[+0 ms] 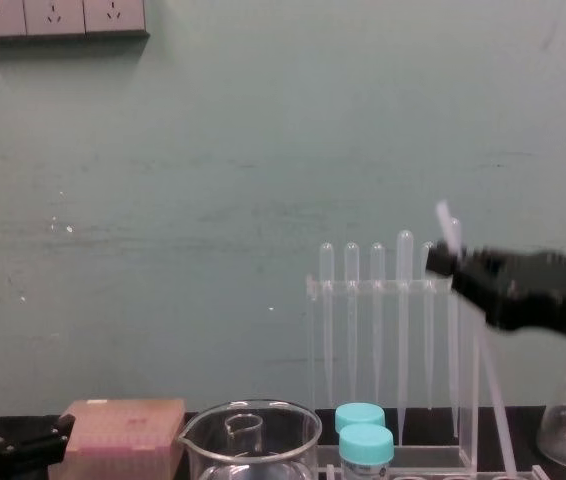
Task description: Pick up the stirring rod with one hand, then place it down.
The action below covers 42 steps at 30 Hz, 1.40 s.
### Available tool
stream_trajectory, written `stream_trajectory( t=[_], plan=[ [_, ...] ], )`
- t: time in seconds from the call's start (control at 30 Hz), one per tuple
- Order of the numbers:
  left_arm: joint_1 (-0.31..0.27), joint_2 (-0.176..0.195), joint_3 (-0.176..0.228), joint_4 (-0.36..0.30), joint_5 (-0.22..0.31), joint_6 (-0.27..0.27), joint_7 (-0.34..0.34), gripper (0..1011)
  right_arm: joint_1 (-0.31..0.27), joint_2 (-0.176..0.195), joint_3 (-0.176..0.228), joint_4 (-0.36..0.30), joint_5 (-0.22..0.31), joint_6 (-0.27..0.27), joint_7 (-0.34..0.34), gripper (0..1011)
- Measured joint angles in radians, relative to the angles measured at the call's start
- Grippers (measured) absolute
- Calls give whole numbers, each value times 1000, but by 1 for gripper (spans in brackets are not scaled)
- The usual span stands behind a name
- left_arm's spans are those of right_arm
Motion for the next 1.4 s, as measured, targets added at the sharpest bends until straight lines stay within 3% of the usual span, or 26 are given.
stream_trajectory(
  t=[0.1,0.4,0.67,1.4],
  plan=[
    [0,0,0,0,0,0,0,1000,17,-25,29,20,51,-63,58,67],
    [0,0,0,0,0,0,0,1000,27,-57,74,76,143,-166,197,67],
    [0,0,0,0,0,0,0,1000,10,-63,92,137,166,-165,245,67],
    [0,0,0,0,0,0,0,1000,4,-62,95,141,160,-153,241,67]
  ],
)
